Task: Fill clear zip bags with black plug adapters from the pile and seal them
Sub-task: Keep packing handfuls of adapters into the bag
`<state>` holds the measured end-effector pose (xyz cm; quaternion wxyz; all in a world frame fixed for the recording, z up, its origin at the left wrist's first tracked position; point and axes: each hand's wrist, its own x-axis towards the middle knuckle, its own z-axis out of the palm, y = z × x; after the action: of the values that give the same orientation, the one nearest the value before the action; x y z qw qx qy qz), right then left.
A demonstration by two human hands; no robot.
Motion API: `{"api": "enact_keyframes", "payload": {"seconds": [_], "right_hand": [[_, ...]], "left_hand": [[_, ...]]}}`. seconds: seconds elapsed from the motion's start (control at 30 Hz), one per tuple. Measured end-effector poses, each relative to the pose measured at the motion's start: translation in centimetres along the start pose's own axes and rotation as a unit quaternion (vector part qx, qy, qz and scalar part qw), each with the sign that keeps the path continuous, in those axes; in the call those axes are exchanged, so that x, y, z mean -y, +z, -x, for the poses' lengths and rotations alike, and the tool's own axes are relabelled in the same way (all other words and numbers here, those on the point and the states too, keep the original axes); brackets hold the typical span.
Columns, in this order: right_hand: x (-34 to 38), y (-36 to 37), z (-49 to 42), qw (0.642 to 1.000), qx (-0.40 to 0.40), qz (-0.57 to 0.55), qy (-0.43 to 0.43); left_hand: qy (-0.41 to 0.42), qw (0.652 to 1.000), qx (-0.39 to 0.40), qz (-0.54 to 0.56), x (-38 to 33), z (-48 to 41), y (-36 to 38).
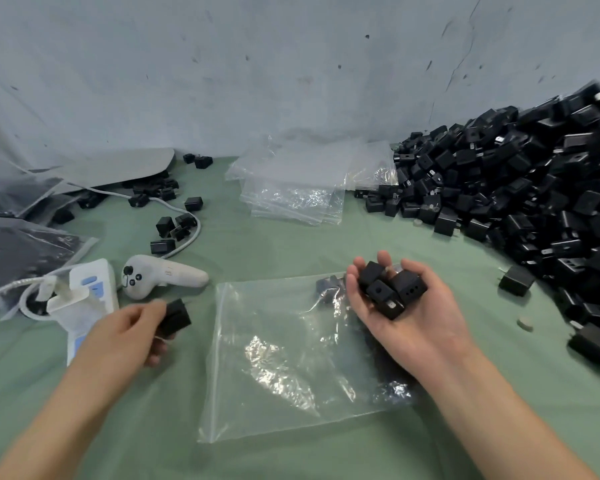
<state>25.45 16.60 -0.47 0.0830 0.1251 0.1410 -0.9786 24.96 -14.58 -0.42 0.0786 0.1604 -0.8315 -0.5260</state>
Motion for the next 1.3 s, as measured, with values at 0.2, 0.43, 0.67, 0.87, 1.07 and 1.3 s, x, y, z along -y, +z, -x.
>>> {"api": "enact_keyframes", "payload": {"seconds": [0.2,0.43,0.67,0.87,1.07,1.3], "right_hand": [[0.7,-0.4,0.1,0.999,-0.014,-0.017,-0.029],[0.6,-0.7,0.6,1.000,-0.004,-0.015,-0.020],[0.7,-0.7,0.3,1.000,0.001,-0.022,-0.012],[0.7,-0.8,0.1,1.000,0.000,-0.016,-0.013],[0.8,-0.9,0.1,1.000,0.003,-0.020,-0.014],[0.7,-0.9,-0.1,1.000,0.001,-0.009,-0.014]], "left_hand": [[0.100,0.976,0.146,-0.126,0.1,2.0,2.2],[0.202,0.944,0.145,-0.217,0.4,1.3,3.3],[0.279,0.895,0.231,-0.259,1.0,1.5,1.9],[0.340,0.869,0.243,-0.266,-0.9,0.7,5.6],[0.336,0.872,0.282,-0.215,-1.3,0.1,8.1],[0.400,0.862,0.232,-0.206,-1.0,0.4,10.2]]}}
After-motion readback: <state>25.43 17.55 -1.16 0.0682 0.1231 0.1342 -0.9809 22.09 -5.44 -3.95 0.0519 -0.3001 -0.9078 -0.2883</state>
